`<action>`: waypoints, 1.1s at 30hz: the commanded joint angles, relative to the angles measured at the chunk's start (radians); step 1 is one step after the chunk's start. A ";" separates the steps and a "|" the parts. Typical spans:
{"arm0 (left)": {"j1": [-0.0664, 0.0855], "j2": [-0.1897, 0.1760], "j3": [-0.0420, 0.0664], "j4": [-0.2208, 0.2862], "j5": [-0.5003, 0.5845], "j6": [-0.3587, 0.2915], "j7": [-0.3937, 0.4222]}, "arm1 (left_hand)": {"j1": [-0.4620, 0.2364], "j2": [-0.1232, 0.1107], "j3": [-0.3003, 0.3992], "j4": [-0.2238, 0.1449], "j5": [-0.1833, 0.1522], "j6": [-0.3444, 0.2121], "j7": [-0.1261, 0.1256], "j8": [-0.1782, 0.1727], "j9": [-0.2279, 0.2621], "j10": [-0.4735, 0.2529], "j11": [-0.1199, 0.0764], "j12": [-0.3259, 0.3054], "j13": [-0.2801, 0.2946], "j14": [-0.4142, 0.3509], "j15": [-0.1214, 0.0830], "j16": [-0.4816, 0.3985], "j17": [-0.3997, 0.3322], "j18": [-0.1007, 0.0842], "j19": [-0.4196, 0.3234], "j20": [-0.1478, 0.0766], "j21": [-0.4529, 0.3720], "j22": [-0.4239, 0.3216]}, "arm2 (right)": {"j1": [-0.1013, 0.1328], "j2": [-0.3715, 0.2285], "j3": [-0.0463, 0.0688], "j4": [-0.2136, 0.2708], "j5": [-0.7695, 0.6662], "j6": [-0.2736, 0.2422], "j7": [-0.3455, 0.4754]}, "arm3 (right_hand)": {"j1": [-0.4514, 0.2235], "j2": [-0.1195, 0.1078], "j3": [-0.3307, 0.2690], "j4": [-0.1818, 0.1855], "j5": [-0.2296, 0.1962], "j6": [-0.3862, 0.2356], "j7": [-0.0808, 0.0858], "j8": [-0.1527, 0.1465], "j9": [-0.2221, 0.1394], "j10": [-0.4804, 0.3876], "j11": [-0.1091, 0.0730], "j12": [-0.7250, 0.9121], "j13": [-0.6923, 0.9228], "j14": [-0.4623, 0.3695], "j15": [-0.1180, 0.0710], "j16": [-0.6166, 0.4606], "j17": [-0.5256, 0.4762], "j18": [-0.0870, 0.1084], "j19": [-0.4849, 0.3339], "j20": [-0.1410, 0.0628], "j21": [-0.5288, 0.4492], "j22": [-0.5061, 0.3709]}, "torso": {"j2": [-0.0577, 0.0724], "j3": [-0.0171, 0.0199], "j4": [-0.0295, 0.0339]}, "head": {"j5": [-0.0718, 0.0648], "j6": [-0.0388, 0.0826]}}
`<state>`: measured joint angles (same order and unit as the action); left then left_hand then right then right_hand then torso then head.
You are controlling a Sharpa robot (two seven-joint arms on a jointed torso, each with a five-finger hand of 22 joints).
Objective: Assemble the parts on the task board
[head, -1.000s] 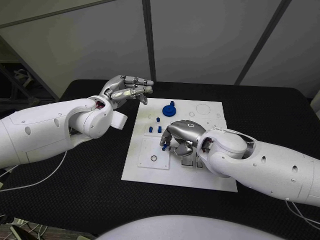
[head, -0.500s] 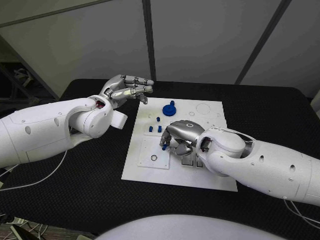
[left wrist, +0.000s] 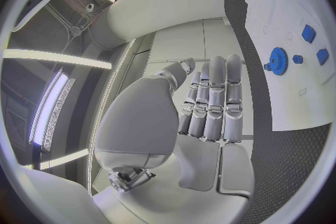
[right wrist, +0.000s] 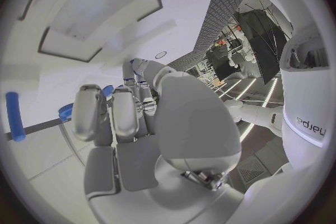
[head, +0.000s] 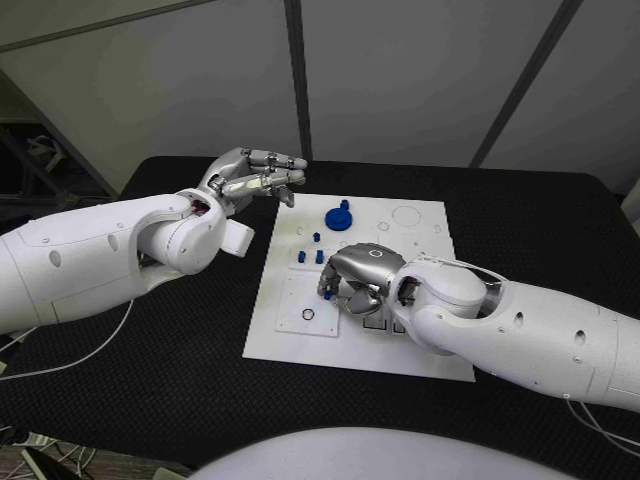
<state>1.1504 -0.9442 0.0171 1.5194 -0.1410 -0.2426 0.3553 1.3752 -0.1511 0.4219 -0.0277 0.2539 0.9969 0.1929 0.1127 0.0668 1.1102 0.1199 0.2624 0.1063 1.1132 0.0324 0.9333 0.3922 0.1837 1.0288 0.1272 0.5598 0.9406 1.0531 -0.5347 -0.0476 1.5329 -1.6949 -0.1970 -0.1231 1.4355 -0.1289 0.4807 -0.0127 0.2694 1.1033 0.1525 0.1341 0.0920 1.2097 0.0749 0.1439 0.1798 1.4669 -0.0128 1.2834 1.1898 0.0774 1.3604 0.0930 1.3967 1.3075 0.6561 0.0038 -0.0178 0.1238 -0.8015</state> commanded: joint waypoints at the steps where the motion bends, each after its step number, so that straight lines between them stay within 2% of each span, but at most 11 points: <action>1: 0.001 0.000 0.001 -0.001 0.002 0.011 0.000 | 0.000 0.012 -0.003 -0.004 -0.002 -0.005 0.004 -0.006 -0.001 -0.007 -0.003 0.007 0.001 0.003 0.003 -0.004 -0.001 -0.003 0.002 0.003 -0.007 -0.002 | -0.005 0.000 -0.008 -0.002 -0.004 0.024 -0.004 | -0.024 -0.008 -0.008 0.003 0.014 -0.039 0.013 -0.023 -0.011 -0.042 0.013 -0.030 -0.011 0.038 0.017 0.004 -0.001 -0.010 -0.006 0.013 -0.002 -0.006 | 0.000 0.0003 -0.0003 | 0.001 0.000; 3: 0.002 -0.001 0.001 -0.001 0.002 0.011 0.000 | 0.000 0.012 -0.003 -0.004 -0.002 -0.005 0.004 -0.006 -0.001 -0.007 -0.003 0.007 0.001 0.003 0.003 -0.004 -0.001 -0.003 0.002 0.003 -0.007 -0.002 | -0.005 -0.001 -0.008 -0.003 -0.004 0.013 -0.005 | -0.042 -0.023 -0.013 0.009 0.022 -0.085 0.029 -0.051 -0.022 -0.098 0.033 -0.062 -0.026 0.031 0.033 -0.009 -0.019 -0.003 -0.033 0.025 -0.024 -0.036 | 0.000 0.0005 0.0001 | 0.001 0.000; 5: 0.002 -0.001 0.001 -0.001 0.002 0.011 0.000 | 0.000 0.012 -0.003 -0.004 -0.002 -0.005 0.004 -0.006 -0.001 -0.007 -0.003 0.007 0.001 0.003 0.003 -0.004 -0.001 -0.003 0.002 0.003 -0.007 -0.002 | -0.005 -0.002 -0.008 -0.004 -0.004 -0.006 -0.002 | -0.054 -0.037 -0.021 0.011 0.019 -0.130 0.033 -0.072 -0.028 -0.147 0.045 -0.078 -0.039 0.010 0.044 -0.050 -0.072 0.011 -0.083 0.037 -0.064 -0.093 | -0.001 0.0005 0.0000 | 0.001 0.000; 7: 0.002 -0.001 0.001 -0.002 0.002 0.012 -0.001 | 0.000 0.012 -0.003 -0.004 -0.002 -0.005 0.004 -0.006 -0.001 -0.007 -0.003 0.007 0.001 0.003 0.003 -0.004 -0.001 -0.003 0.002 0.003 -0.007 -0.002 | -0.005 -0.003 -0.008 -0.005 -0.004 -0.026 0.001 | -0.056 -0.042 -0.033 0.008 0.012 -0.158 0.030 -0.071 -0.026 -0.181 0.048 -0.072 -0.047 -0.014 0.047 -0.087 -0.118 0.024 -0.126 0.045 -0.102 -0.141 | -0.001 0.0007 -0.0002 | 0.000 0.001; 10: 0.002 -0.001 0.001 -0.002 0.002 0.013 -0.002 | -0.001 0.014 -0.004 -0.004 -0.002 -0.006 0.004 -0.006 -0.001 -0.009 -0.002 0.009 0.002 0.004 0.003 -0.005 -0.002 -0.002 0.002 0.004 -0.008 -0.002 | -0.005 -0.006 -0.008 -0.002 -0.004 -0.055 0.007 | -0.053 -0.041 -0.045 0.004 0.007 -0.177 0.023 -0.071 -0.025 -0.199 0.046 -0.061 -0.050 -0.019 0.046 -0.091 -0.128 0.027 -0.134 0.047 -0.112 -0.151 | -0.001 0.0012 -0.0002 | 0.001 0.002; 16: 0.002 -0.002 0.001 -0.003 0.002 0.015 -0.004 | -0.001 0.014 -0.005 -0.004 -0.003 -0.007 0.005 -0.006 -0.001 -0.009 -0.002 0.009 0.002 0.004 0.003 -0.005 -0.003 -0.002 0.002 0.004 -0.009 -0.002 | -0.005 -0.024 -0.008 0.014 -0.003 -0.121 0.020 | -0.052 -0.037 -0.054 0.002 0.008 -0.170 0.020 -0.064 -0.021 -0.207 0.046 -0.047 -0.051 -0.020 0.045 -0.088 -0.128 0.027 -0.133 0.047 -0.113 -0.151 | 0.000 0.0016 -0.0010 | 0.001 0.004; 18: 0.002 -0.002 0.001 -0.004 0.002 0.015 -0.005 | -0.001 0.014 -0.005 -0.004 -0.003 -0.007 0.005 -0.006 -0.001 -0.009 -0.002 0.009 0.002 0.004 0.003 -0.005 -0.003 -0.002 0.002 0.004 -0.009 -0.002 | -0.005 -0.039 -0.008 0.024 0.006 -0.176 0.029 | -0.054 -0.032 -0.060 0.004 0.011 -0.146 0.020 -0.052 -0.016 -0.200 0.043 -0.028 -0.049 -0.016 0.044 -0.080 -0.123 0.025 -0.126 0.046 -0.109 -0.145 | -0.001 0.0014 -0.0015 | -0.001 0.007; 25: 0.001 -0.003 0.001 -0.005 0.002 0.017 -0.007 | -0.001 0.014 -0.005 -0.004 -0.003 -0.007 0.005 -0.006 -0.001 -0.009 -0.002 0.009 0.002 0.004 0.003 -0.005 -0.003 -0.002 0.002 0.004 -0.009 -0.002 | -0.004 -0.112 -0.006 0.078 0.038 -0.258 0.044 | -0.047 -0.021 -0.054 0.000 0.022 -0.119 0.021 -0.040 -0.012 -0.184 0.040 0.002 -0.048 -0.005 0.041 -0.063 -0.108 0.020 -0.105 0.042 -0.094 -0.125 | -0.001 0.0008 -0.0010 | -0.003 0.011; 27: 0.001 -0.003 0.001 -0.007 0.002 0.017 -0.007 | -0.001 0.014 -0.005 -0.004 -0.003 -0.007 0.005 -0.006 -0.001 -0.009 -0.002 0.009 0.002 0.004 0.003 -0.005 -0.003 -0.002 0.002 0.004 -0.009 -0.002 | -0.003 -0.137 0.004 0.099 0.051 -0.264 0.045 | -0.047 -0.020 -0.053 0.001 0.023 -0.114 0.020 -0.039 -0.011 -0.180 0.039 0.008 -0.048 -0.001 0.040 -0.057 -0.102 0.019 -0.097 0.042 -0.088 -0.118 | -0.001 0.0013 -0.0014 | -0.005 0.014; 30: 0.001 -0.003 0.001 -0.008 0.002 0.019 -0.007 | -0.001 0.014 -0.005 -0.004 -0.003 -0.007 0.005 -0.006 -0.001 -0.009 -0.002 0.009 0.002 0.004 0.003 -0.005 -0.003 -0.002 0.002 0.004 -0.009 -0.002 | -0.001 -0.169 0.029 0.124 0.068 -0.248 0.038 | -0.049 -0.020 -0.053 0.002 0.023 -0.111 0.019 -0.038 -0.011 -0.175 0.037 0.013 -0.049 0.003 0.039 -0.049 -0.094 0.016 -0.088 0.041 -0.081 -0.108 | -0.001 0.0021 -0.0041 | -0.007 0.016; 33: 0.001 -0.003 0.001 -0.010 0.002 0.020 -0.008 | -0.001 0.014 -0.005 -0.004 -0.003 -0.007 0.005 -0.006 -0.001 -0.009 -0.002 0.009 0.002 0.004 0.003 -0.005 -0.003 -0.002 0.002 0.004 -0.009 -0.002 | 0.006 -0.207 0.065 0.141 0.080 -0.175 0.005 | -0.053 -0.024 -0.055 0.003 0.022 -0.114 0.016 -0.042 -0.013 -0.182 0.037 0.013 -0.052 0.006 0.038 -0.047 -0.093 0.016 -0.085 0.040 -0.080 -0.106 | -0.001 0.0009 -0.0037 | -0.013 0.018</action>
<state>1.1506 -0.9473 0.0171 1.5099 -0.1407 -0.2365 0.3462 1.3711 -0.1469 0.4191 -0.0305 0.2539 0.9932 0.1964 0.1127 0.0668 1.1067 0.1164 0.2691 0.1070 1.1132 0.0325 0.9333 0.3908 0.1838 1.0288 0.1272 0.5520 0.9393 1.0536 -0.7325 0.0135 1.6679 -1.6490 -0.4016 -0.0975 1.3866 -0.1546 0.4250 -0.0095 0.2876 0.9869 0.1693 0.0890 0.0789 1.0257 0.1125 0.1535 0.1286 1.4614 0.0247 1.2332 1.0974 0.0935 1.2675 0.1321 1.3110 1.2011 0.6551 0.0053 -0.0212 0.1141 -0.7849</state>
